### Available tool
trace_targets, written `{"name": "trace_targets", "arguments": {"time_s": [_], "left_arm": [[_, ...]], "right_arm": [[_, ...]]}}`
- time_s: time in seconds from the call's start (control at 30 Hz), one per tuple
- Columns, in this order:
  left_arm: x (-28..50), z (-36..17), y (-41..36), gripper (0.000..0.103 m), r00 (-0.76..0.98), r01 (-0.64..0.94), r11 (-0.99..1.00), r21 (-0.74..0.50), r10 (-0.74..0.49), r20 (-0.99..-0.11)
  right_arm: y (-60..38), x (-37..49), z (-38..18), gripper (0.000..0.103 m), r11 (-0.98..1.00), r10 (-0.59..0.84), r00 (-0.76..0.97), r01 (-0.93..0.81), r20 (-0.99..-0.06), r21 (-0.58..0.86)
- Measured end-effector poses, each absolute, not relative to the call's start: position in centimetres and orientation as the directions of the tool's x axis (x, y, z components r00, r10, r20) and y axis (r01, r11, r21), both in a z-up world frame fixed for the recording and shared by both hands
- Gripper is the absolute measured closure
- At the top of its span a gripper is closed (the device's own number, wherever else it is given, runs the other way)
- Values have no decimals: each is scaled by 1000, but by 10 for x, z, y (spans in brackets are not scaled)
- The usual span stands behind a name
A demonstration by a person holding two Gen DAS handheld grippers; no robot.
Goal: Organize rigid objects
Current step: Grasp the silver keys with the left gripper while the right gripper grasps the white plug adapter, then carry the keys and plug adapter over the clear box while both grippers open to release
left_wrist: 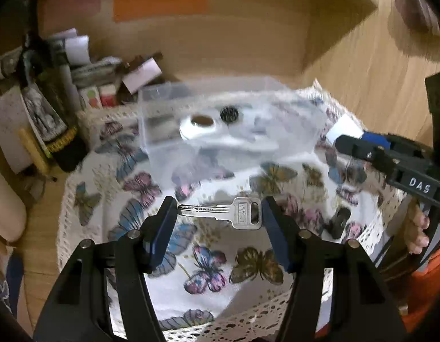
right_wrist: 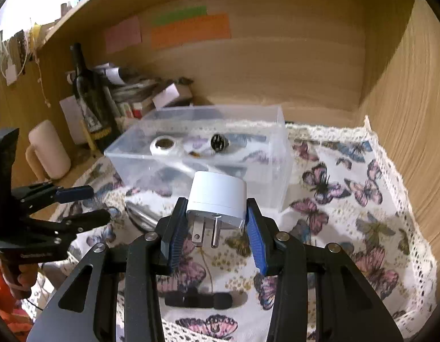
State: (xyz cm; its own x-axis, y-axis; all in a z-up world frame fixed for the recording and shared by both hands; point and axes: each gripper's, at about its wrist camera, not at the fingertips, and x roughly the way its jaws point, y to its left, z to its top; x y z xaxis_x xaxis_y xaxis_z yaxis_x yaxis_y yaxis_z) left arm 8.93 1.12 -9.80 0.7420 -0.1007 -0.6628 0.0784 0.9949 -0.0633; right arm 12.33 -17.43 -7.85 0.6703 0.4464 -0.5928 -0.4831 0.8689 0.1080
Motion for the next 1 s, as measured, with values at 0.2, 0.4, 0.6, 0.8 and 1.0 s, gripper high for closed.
{"name": "trace_targets", "arguments": {"time_s": [0.2, 0.4, 0.6, 0.8, 1.0], "left_arm": [[95, -71, 22, 42, 796, 60, 995, -80, -96, -597], [107, -48, 31, 42, 836, 34, 995, -90, -78, -543], [125, -34, 40, 42, 859, 7, 996, -94, -54, -509], [151, -45, 49, 42, 841, -13, 994, -105, -46, -540], [173, -69, 48, 42, 799, -11, 996, -93, -47, -599]], "right_arm": [[-173, 132, -59, 66, 869, 456, 700, -484, -550, 105], [-168, 146, -40, 66, 868, 461, 724, -488, -513, 92], [-161, 167, -30, 66, 868, 461, 734, -489, -499, 83], [-150, 194, -29, 66, 869, 452, 727, -490, -516, 71], [-136, 223, -46, 66, 872, 434, 691, -484, -579, 75]]}}
